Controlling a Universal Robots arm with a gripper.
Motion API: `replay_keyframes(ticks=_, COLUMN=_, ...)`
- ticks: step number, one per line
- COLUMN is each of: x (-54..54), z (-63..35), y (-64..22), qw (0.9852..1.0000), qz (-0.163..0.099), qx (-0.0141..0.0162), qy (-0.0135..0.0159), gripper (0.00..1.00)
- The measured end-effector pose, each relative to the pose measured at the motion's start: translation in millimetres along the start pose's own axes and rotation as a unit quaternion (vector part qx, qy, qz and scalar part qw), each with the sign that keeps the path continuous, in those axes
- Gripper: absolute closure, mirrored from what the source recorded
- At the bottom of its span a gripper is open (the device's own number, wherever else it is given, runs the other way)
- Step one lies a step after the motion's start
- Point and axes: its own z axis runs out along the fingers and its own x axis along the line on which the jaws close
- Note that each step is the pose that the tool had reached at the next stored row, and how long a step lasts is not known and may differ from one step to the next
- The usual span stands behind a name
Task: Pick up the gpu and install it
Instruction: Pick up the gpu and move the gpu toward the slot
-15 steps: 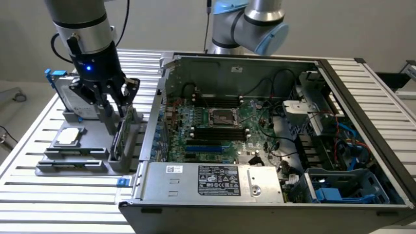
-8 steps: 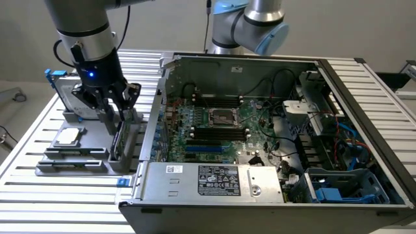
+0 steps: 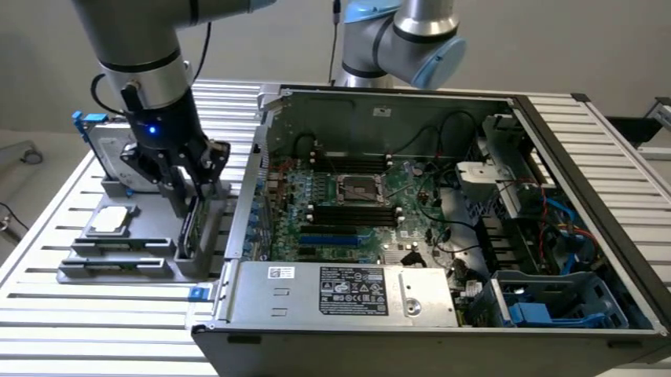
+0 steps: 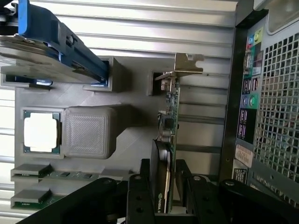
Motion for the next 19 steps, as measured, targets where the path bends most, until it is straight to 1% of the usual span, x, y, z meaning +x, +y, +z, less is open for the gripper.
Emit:
replay_keyframes(ticks=3, x=-0.2, z=3.4, y=-0.7, qw=1.0, qz=-0.001, qx=0.0008, qy=-0.0008, gripper=0.64)
replay_keyframes(ticks=11, x=-0.5, z=16.1, y=-2.0, qw=1.0, qz=-0.001, qx=0.0011, qy=-0.0014, gripper=0.64)
replay_keyframes(ticks=19, x=-0.4, z=20.0, y=-2.1, qw=1.0, qz=0.0, qx=0.0011, qy=-0.0014, gripper=0.64)
